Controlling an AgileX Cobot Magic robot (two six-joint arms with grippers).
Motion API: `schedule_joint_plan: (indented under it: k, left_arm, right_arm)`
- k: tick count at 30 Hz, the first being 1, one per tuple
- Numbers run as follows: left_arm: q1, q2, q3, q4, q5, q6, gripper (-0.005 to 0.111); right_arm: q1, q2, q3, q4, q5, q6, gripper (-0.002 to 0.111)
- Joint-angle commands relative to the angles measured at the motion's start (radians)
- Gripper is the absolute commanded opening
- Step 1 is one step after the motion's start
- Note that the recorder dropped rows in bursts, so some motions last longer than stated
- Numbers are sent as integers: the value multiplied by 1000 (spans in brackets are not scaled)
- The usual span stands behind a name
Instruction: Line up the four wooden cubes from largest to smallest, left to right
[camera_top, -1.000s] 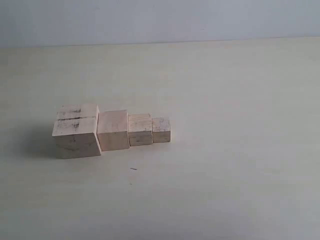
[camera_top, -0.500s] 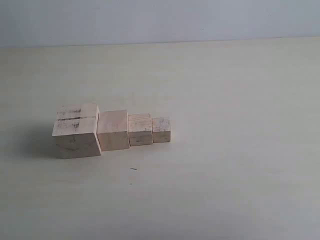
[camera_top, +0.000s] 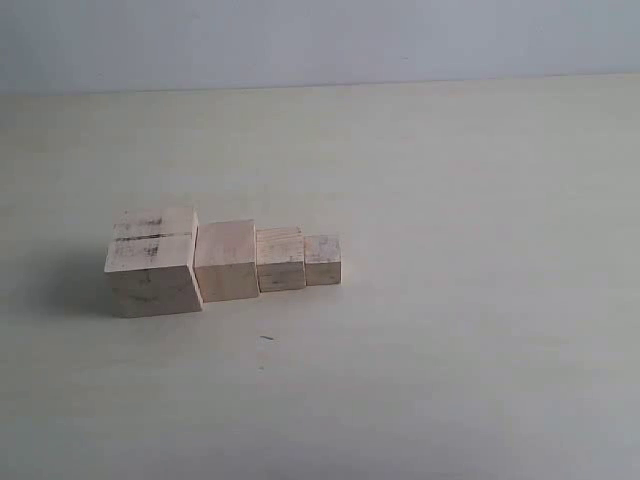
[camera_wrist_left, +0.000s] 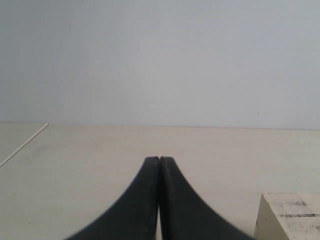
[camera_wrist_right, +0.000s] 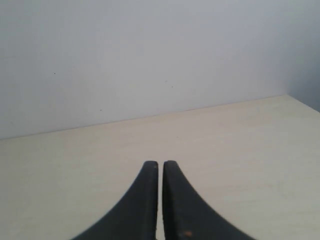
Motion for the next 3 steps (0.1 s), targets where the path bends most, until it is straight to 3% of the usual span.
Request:
schedule_joint_plan:
  k: [1, 3]
  left_arm:
    - [2, -7, 0, -6, -2, -1, 3]
    - [2, -7, 0, -6, -2, -1, 3]
  right_arm:
    - [-5, -7, 5, -2, 0, -3, 4]
    - [-5, -7, 5, -2, 0, -3, 4]
